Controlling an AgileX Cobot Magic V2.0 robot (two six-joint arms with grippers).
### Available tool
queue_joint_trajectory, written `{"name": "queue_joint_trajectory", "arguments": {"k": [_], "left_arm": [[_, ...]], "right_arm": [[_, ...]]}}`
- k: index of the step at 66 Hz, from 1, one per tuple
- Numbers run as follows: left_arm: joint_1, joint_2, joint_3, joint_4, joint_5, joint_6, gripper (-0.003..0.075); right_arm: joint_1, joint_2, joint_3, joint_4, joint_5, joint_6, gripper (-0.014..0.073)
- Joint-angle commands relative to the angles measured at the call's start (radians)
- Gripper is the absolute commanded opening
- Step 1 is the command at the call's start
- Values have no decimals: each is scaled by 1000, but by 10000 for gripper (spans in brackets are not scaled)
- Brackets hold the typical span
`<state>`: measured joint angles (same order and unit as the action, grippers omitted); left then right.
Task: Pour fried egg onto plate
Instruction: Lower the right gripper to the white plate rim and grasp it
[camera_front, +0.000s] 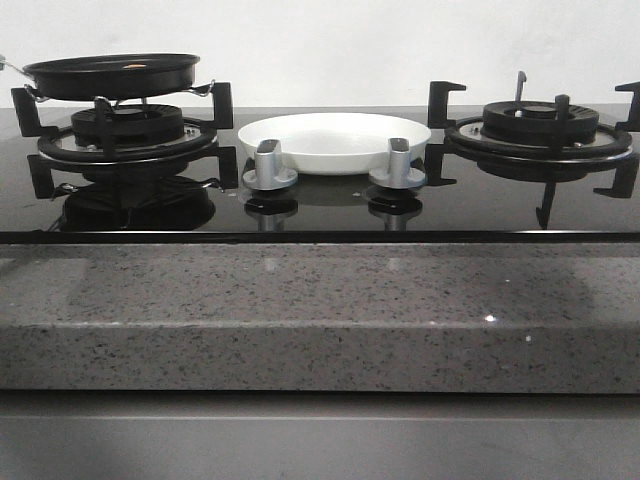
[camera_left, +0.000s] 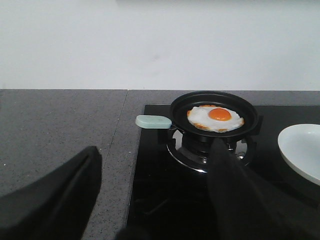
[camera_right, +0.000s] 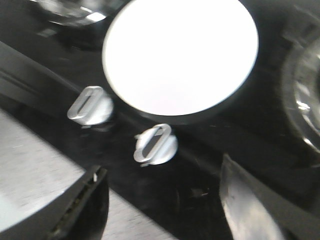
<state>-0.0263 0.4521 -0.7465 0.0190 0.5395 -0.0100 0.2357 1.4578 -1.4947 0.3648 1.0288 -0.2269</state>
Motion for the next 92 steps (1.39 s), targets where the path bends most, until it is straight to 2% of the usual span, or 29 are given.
{"name": "queue_joint_trajectory", "arguments": {"k": [1,19,35,48,61,92], "left_arm": [[1,14,-30,-3,-80,-1,461],[1,14,-30,-3,-80,-1,461],[1,14,-30,-3,-80,-1,461],[1,14,-30,-3,-80,-1,461],[1,14,-30,-3,-80,-1,461],[1,14,-30,-3,-80,-1,461]], "right_arm": [[4,45,-104,-55,6,54,497],[4,269,-336,-125,127,94,496],[4,441,-526,-130,228,94,372],[3,562,-650,-130,271,94,370],[3,635,-715,-131,287,96,350],[0,695,-727,-114,294,122,260]]}}
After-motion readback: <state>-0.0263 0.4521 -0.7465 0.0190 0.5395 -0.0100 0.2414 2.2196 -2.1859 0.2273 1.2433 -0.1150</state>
